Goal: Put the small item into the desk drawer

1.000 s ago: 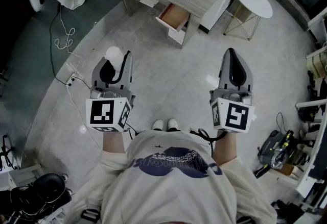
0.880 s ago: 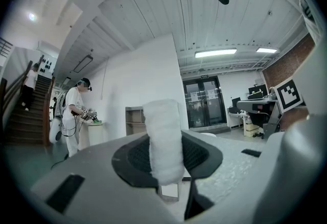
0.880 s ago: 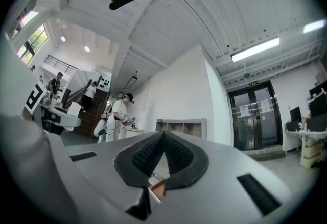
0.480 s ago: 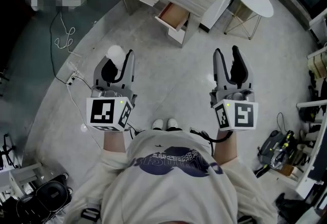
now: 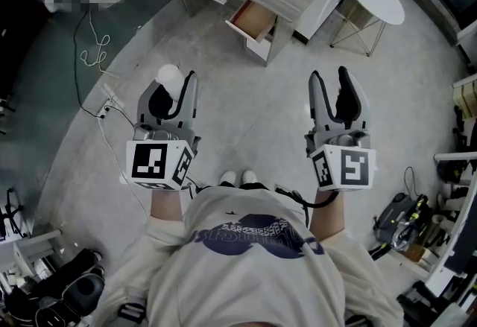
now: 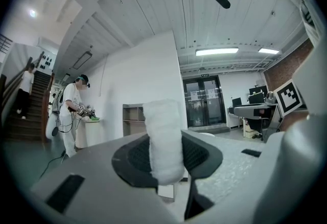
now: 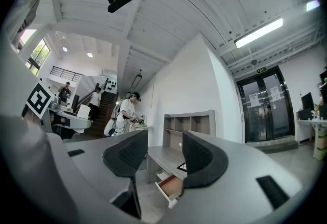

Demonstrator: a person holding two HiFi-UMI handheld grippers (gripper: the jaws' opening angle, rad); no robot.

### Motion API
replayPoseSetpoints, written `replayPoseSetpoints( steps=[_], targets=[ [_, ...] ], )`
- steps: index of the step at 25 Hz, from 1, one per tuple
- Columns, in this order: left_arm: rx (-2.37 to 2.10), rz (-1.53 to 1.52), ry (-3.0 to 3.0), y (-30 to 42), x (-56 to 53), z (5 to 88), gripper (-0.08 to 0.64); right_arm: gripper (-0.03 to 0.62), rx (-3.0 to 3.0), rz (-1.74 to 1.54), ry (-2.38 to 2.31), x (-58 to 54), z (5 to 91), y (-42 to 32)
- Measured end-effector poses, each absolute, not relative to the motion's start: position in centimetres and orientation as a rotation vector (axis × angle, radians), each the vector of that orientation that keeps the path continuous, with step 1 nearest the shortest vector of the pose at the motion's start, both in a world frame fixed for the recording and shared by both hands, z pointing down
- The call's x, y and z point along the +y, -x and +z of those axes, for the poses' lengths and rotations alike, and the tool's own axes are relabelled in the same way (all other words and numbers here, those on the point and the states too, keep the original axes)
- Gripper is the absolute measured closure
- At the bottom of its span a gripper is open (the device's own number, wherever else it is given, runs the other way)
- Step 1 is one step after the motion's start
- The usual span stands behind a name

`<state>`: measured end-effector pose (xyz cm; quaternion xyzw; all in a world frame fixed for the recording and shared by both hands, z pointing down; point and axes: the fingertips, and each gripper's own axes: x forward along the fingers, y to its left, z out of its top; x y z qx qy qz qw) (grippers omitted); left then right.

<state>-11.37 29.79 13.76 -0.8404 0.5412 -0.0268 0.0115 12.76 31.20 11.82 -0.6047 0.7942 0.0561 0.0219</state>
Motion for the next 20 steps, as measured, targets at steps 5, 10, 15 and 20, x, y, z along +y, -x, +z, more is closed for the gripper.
replayPoseSetpoints(
  steps=[5,10,15,20],
  targets=[
    [1.715,-0.113,2.603,11.3,29.1,14.4,0.436,0.394,2.478,0.139,1.854,29.7,13.0,-13.2],
    [1.767,-0.137,2.590,13.5,27.4,15.4,0.436,0.394,2.498,0.117,1.853,27.6,13.9,-11.8],
    [1.738,-0.135,2.606,15.5,23.5,16.2,0.436,0.391,2.490,0.116,1.891,24.3,14.9,-10.0],
    [1.657,-0.138,2.663,17.9,17.7,16.7,0.436,0.391,2.449,0.099,1.977,19.8,15.3,-7.4]
  ],
)
